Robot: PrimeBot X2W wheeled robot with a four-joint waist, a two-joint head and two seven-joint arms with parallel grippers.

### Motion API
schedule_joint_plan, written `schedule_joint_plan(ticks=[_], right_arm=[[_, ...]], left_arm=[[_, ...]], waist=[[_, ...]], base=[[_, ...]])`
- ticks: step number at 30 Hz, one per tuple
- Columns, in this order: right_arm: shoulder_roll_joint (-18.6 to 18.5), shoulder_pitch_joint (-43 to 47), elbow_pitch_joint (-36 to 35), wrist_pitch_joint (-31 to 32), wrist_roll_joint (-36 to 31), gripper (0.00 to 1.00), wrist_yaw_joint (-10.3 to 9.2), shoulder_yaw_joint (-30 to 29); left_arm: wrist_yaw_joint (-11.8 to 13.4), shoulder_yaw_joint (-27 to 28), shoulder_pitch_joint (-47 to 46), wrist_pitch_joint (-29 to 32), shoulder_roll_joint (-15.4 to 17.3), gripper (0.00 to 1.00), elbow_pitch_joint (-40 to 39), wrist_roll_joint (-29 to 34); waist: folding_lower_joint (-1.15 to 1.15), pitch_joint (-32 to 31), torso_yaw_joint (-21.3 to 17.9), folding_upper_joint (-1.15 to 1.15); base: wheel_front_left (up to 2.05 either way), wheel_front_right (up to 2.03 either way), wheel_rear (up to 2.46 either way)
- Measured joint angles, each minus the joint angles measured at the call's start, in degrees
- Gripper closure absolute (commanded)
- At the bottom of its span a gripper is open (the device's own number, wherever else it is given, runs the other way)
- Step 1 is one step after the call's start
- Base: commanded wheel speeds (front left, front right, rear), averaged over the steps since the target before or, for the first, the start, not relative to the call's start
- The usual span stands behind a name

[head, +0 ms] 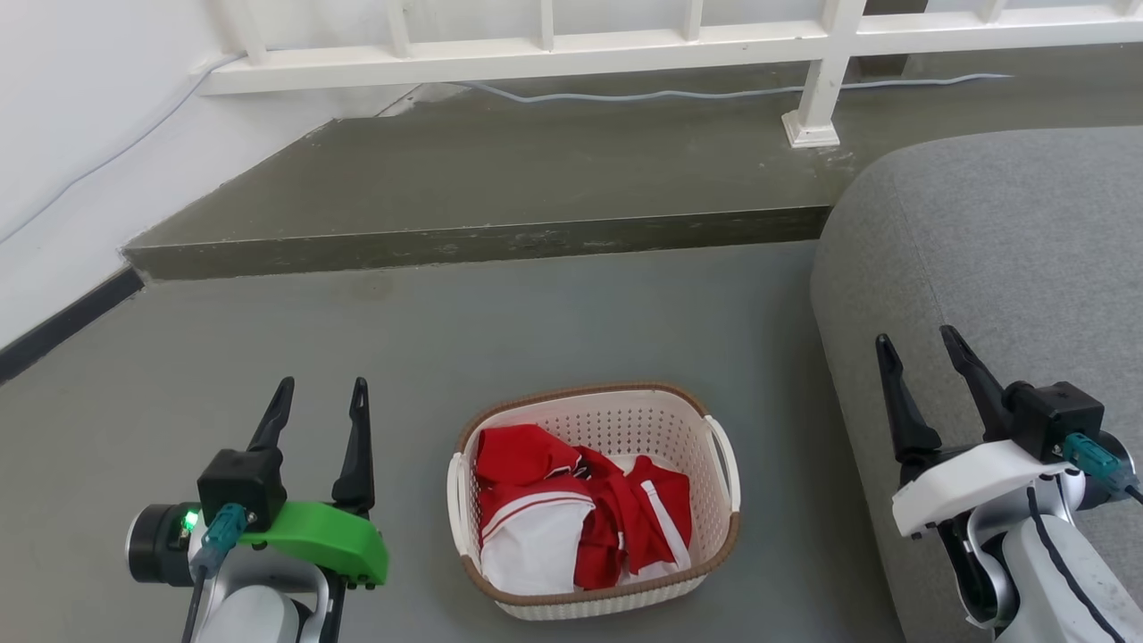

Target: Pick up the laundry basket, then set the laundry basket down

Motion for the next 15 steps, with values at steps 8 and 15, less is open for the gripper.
schedule_joint_plan(ticks=[8, 15], right_arm=[[0.4, 0.0, 0.0, 0.0, 0.0, 0.0, 0.07, 0.0], [0.4, -0.6, -0.1, 0.0, -0.1, 0.0, 0.53, -0.4]], left_arm=[[0.2, 0.0, 0.0, 0.0, -0.2, 0.0, 0.0, 0.0], [0.2, 0.1, -0.1, 0.0, -0.5, 0.0, -0.4, 0.0]], waist=[[0.0, 0.4, 0.0, 0.0], [0.0, 2.3, 0.0, 0.0]], base=[[0.0, 0.0, 0.0], [0.0, 0.0, 0.0]])
